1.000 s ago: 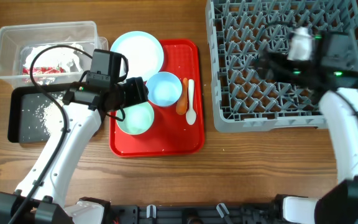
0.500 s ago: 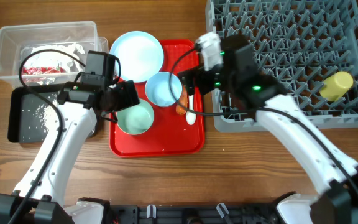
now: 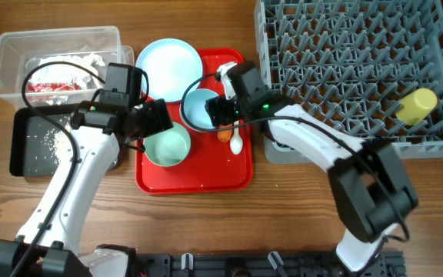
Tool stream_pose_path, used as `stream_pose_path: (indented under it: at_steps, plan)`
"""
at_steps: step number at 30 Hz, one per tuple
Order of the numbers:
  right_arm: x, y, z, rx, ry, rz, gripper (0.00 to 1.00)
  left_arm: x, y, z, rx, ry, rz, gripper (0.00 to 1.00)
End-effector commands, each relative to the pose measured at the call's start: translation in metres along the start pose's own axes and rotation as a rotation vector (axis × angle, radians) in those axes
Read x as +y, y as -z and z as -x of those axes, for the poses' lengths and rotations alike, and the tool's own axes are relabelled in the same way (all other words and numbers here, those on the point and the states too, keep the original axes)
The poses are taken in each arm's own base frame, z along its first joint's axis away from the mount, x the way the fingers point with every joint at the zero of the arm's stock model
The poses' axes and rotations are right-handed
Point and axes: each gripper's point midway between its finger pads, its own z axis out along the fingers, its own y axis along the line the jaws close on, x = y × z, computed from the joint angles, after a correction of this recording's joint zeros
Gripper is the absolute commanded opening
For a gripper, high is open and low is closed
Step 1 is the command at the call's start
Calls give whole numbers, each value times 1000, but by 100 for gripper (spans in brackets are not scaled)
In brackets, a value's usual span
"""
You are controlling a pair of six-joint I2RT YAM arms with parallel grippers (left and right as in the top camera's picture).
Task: Sort waste into correct bins and load items into the dishwasher rack
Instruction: 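Reach the right gripper to the light blue bowl and grasp its rim, then carry the light blue bowl into the rack and release it at back right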
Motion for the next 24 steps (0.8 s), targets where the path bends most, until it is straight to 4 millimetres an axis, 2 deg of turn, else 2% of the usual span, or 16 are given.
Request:
stream_pose_path:
  at_steps: [1,4,8,10,15,18,21,24]
  plan:
    - [-9,-13,-4,8,-38,-47,81,2,4,4,-19,10,7,88]
    - [-9,-15,-4,6,-39,-47,59,2,4,4,-19,10,6,88]
    - [-10,-16,-5,7,-51,-52,49,2,4,4,-19,10,6,88]
    - [-11,-17,-7,14,-59,-57,34,2,4,3,-19,10,6,88]
    - [-12,-19,-12,30,-84,-60,14,2,4,3,-18,10,7,88]
    - [-10,-19,-12,32,-85,-45,5,2,4,3,-18,10,7,88]
    - [-6,-15,-7,20,-83,-27,4,2,4,3,-16,10,8,88]
    - [-7,6,14,-45,-72,-43,4,3,4,2,-14,10,9,88]
